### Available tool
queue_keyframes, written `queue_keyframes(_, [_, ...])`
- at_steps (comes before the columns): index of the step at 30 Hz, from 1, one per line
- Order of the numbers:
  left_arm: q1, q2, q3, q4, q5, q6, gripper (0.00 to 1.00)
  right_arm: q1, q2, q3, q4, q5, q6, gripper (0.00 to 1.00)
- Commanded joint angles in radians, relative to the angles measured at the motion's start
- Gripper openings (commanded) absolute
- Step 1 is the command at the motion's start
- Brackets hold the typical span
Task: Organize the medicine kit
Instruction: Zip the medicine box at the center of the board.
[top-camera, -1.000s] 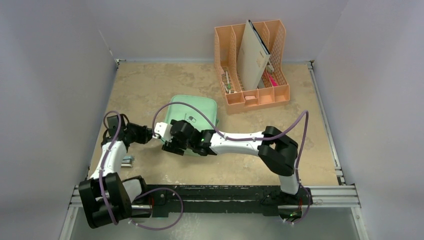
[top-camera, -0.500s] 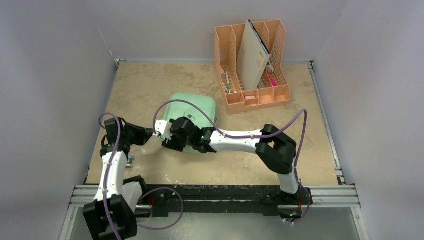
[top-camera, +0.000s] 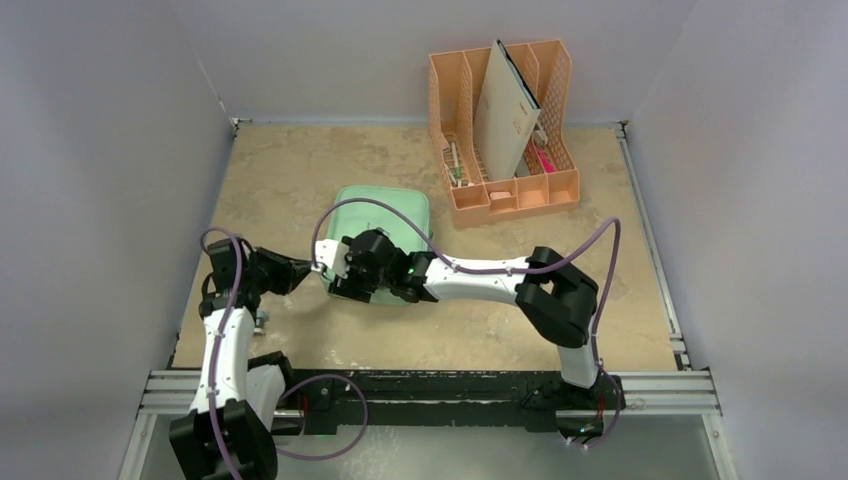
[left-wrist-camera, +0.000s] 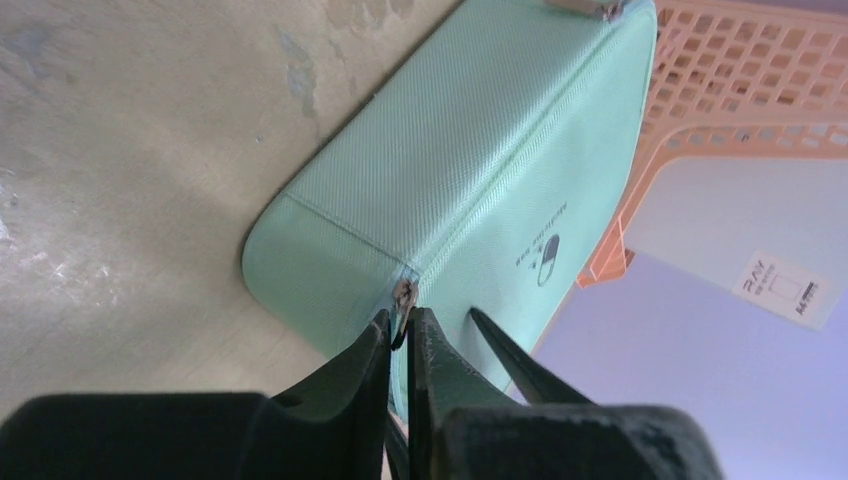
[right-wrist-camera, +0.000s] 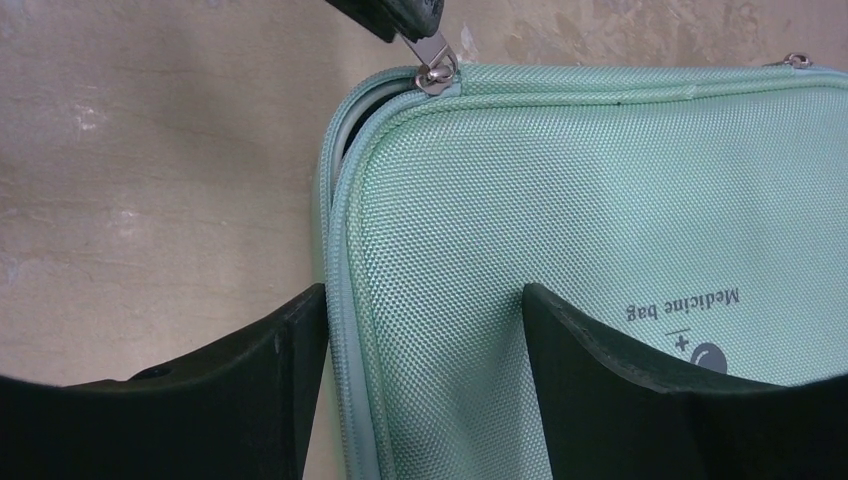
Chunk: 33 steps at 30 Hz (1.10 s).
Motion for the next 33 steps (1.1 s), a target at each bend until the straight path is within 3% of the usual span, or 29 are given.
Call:
queue_keyframes(1, [0.003, 0.006, 0.081, -0.022, 0.116, 0.05, 0.15, -0.045, -0.07, -0.018, -0.052, 0.011, -0.04, 0.73])
queue_keyframes(4, [0.003, 0.033, 0.138, -0.029, 0.116, 0.102, 0.31, -0.045, -0.133, -0.067, -0.055, -0.027, 0.001, 0.77])
queue_keyframes(7, [0.004, 0.043, 0.2, -0.049, 0.07, 0.172, 0.36, -0.047, -0.178, -0.059, -0.104, -0.036, 0.095, 0.82])
queue_keyframes(10, [0.003, 0.064, 0.236, -0.011, 0.062, 0.231, 0.41, -0.052, -0.203, -0.007, -0.252, -0.052, 0.26, 0.84])
queue_keyframes(14, [0.0, 0.166, 0.309, 0.026, 0.097, 0.328, 0.53, -0.053, -0.245, -0.016, -0.297, -0.033, 0.524, 0.84])
queue_keyframes(17, [-0.011, 0.255, 0.374, -0.022, 0.052, 0.415, 0.55, -0.078, -0.274, -0.029, -0.365, 0.073, 0.776, 0.83])
queue_keyframes(21, [-0.032, 0.345, 0.415, 0.011, 0.119, 0.459, 0.56, -0.142, -0.339, -0.062, -0.421, 0.168, 0.962, 0.83])
queue_keyframes(26, [-0.103, 0.482, 0.485, -0.011, 0.171, 0.513, 0.55, -0.209, -0.423, -0.166, -0.385, 0.211, 1.077, 0.85])
queue_keyframes(33, [-0.176, 0.561, 0.533, -0.049, 0.124, 0.566, 0.55, -0.292, -0.377, -0.189, -0.332, 0.082, 1.125, 0.82])
